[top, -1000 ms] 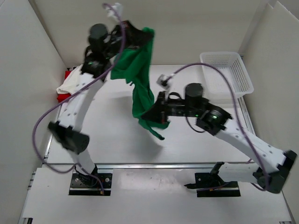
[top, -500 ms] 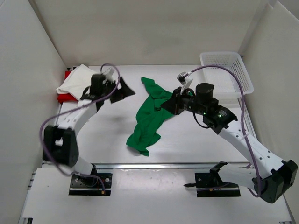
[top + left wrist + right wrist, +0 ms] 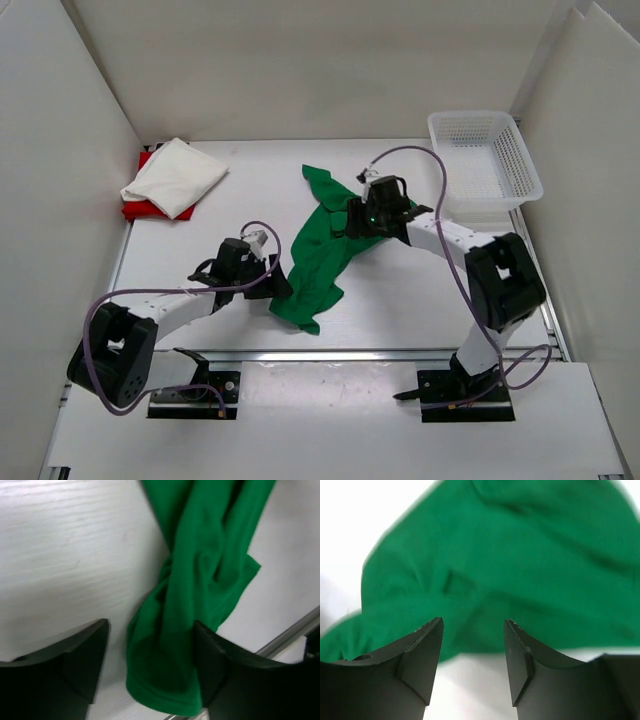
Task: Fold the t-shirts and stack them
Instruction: Flatten out the tshirt
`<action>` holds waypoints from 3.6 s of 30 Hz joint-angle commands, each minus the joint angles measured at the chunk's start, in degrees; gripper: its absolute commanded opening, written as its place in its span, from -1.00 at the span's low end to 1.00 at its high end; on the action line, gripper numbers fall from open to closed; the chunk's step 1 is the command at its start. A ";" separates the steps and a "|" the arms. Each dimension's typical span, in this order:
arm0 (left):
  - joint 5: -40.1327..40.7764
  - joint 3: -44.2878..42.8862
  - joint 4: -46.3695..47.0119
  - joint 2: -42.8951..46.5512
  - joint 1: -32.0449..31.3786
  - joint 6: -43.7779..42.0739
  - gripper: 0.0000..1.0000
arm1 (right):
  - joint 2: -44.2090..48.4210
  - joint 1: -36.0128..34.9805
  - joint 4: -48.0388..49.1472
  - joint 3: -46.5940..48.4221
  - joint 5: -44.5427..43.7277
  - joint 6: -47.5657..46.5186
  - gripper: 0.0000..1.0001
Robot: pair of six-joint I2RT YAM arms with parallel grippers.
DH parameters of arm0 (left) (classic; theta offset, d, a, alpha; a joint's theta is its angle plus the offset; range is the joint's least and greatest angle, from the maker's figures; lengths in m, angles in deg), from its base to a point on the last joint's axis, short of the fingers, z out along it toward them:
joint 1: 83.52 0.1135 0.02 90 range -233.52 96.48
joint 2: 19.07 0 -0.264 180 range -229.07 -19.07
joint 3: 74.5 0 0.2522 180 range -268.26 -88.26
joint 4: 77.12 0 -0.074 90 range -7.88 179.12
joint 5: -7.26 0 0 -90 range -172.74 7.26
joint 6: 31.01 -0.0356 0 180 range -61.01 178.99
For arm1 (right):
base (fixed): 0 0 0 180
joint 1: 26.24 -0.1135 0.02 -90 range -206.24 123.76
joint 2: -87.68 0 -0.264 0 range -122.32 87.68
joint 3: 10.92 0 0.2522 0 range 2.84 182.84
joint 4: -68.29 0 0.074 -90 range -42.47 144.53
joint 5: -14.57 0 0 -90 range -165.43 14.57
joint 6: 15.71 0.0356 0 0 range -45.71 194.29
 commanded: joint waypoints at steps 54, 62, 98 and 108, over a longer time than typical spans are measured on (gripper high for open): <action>-31.67 -46.86 7.64 -7.16 30.86 17.43 -0.89 | 26.96 2.11 -16.76 31.51 6.78 -3.48 -1.00; -22.92 -43.14 -8.67 -12.07 31.84 2.44 0.70 | 52.88 -0.78 -8.13 -24.10 4.77 8.65 -1.00; -3.63 -18.60 16.08 -23.49 23.74 15.86 -0.25 | 20.24 13.80 14.53 -29.45 2.90 12.88 -0.44; -1.62 -45.94 4.05 -43.53 24.62 11.98 -0.29 | 9.85 18.54 15.34 -15.48 3.03 14.64 -1.00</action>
